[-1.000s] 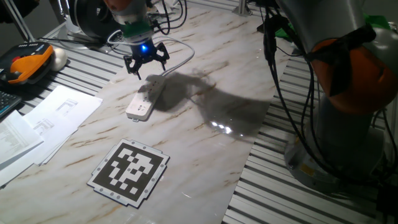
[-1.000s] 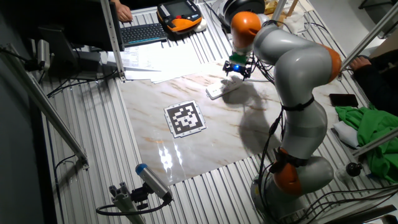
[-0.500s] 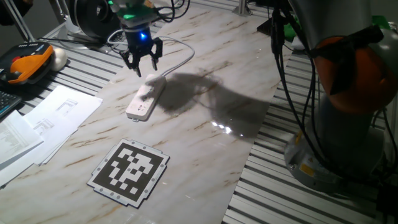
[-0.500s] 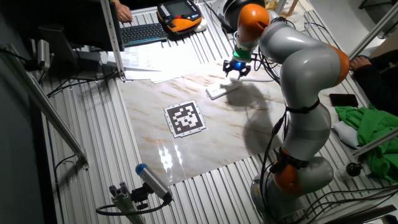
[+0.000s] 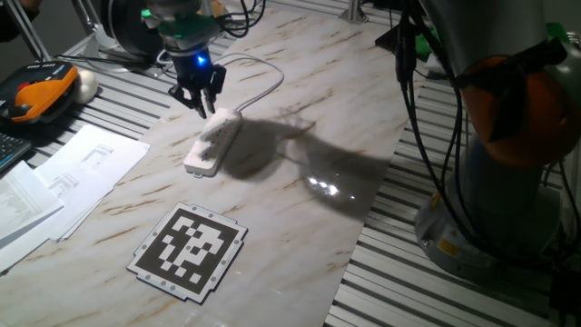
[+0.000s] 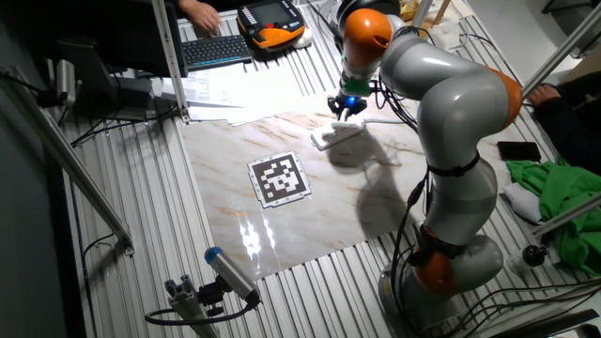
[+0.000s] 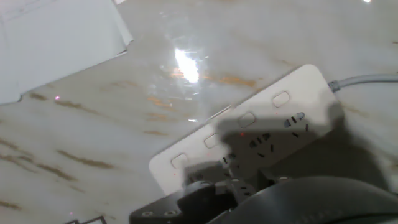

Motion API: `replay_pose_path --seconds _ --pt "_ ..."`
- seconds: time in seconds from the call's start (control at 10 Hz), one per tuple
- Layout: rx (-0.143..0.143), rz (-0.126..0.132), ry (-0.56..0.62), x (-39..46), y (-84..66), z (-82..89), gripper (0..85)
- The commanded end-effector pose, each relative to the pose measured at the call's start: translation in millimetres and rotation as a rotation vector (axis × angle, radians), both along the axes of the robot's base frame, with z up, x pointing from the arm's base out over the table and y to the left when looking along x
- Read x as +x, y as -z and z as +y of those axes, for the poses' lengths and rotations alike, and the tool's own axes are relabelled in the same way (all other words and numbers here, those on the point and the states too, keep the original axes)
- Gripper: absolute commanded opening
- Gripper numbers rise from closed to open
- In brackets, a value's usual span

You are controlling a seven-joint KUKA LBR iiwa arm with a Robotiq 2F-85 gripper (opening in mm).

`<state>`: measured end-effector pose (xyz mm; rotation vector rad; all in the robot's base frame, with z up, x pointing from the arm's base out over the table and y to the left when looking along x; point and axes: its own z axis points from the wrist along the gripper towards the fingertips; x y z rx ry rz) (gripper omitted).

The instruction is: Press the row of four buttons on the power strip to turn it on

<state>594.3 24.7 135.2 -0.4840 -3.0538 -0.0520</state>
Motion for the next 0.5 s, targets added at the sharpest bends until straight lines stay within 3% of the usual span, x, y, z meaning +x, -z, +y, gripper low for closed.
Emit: replay_pose_path --seconds 0.0,0.1,0.4 --pt "-0.001 -0.005 -0.366 -0.5 -0.2 1.9 0.0" --pt "-0.012 -0.008 -0.378 -1.4 -0.5 5.7 0.0" --pt "-0.007 0.024 -0.399 -7.7 -0.3 13.1 0.0"
